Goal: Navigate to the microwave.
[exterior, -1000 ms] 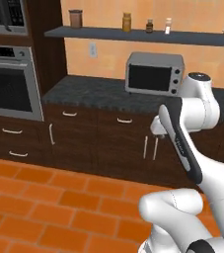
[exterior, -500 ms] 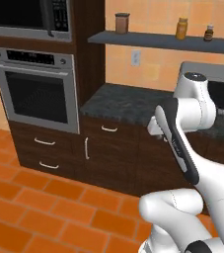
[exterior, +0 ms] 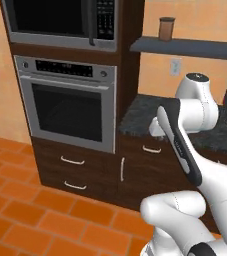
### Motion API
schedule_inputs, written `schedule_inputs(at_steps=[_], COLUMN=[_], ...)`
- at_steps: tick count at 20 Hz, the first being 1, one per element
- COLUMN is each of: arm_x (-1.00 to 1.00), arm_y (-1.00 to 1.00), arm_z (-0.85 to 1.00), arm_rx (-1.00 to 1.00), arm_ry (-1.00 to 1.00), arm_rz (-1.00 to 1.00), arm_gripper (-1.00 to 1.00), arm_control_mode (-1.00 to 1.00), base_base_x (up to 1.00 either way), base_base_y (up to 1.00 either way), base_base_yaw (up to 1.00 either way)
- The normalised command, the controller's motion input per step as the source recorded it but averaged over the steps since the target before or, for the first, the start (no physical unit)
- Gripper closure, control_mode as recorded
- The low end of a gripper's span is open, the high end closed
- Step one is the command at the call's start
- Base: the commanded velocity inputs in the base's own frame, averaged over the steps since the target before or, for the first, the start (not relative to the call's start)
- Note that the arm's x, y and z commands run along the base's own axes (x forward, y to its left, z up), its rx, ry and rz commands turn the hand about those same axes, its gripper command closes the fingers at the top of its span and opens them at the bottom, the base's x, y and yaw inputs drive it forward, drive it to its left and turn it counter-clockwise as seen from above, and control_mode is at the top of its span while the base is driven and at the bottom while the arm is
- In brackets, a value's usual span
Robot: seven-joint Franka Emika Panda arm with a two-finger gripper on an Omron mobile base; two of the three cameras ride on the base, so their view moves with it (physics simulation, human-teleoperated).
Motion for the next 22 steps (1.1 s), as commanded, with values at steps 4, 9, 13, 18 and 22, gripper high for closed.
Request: schedule_inputs(at_steps=[4, 9, 13, 18, 22], arm_x=[0.00, 0.00, 0.00, 0.00, 0.00], arm_y=[0.00, 0.00, 0.00, 0.00, 0.00], arm_z=[0.00, 0.00, 0.00, 0.00, 0.00], arm_rx=[0.00, 0.00, 0.00, 0.00, 0.00], arm_ry=[0.00, 0.00, 0.00, 0.00, 0.00], arm_rz=[0.00, 0.00, 0.00, 0.00, 0.00], arm_gripper=[-1.00, -1.00, -1.00, -1.00, -1.00], arm_control_mode=[1.00, 1.00, 1.00, 1.00, 1.00], base_base_x=[0.88, 0.94, 0.89, 0.81, 0.71], base_base_y=[0.97, 0.96, 0.87, 0.65, 0.18], base_base_yaw=[-0.10, -0.11, -0.12, -0.18, -0.26])
